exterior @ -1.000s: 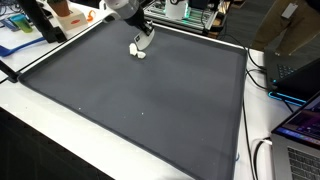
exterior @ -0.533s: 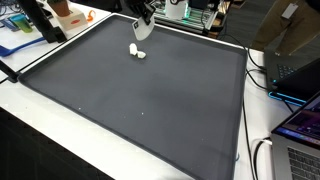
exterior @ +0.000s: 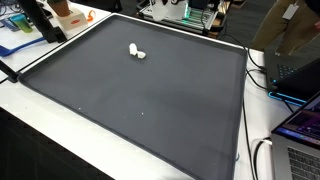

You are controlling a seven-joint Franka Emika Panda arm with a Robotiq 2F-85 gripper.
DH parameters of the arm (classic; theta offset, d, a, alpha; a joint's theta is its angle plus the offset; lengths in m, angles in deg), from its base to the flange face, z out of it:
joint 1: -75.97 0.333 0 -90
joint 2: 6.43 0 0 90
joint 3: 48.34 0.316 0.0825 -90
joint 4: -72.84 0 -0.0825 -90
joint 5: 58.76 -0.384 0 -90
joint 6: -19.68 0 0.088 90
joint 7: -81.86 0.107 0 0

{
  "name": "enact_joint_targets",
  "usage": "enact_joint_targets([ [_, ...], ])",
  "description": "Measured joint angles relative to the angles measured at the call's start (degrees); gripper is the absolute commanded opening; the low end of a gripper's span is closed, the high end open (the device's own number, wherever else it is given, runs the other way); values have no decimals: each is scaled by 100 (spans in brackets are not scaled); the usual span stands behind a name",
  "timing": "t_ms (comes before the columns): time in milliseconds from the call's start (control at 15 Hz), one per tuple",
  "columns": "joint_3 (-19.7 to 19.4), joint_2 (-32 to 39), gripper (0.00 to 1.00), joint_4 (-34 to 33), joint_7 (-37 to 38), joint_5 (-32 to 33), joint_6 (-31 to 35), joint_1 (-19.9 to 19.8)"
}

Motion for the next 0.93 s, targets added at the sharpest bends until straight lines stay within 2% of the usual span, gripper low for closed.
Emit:
enact_joint_targets([
  [200, 12, -362, 1, 295, 14, -30, 4, 0],
  [467, 15, -357, 1, 286, 14, 28, -97, -4],
  [933, 17, -793, 1, 237, -525, -4, -1393, -1],
])
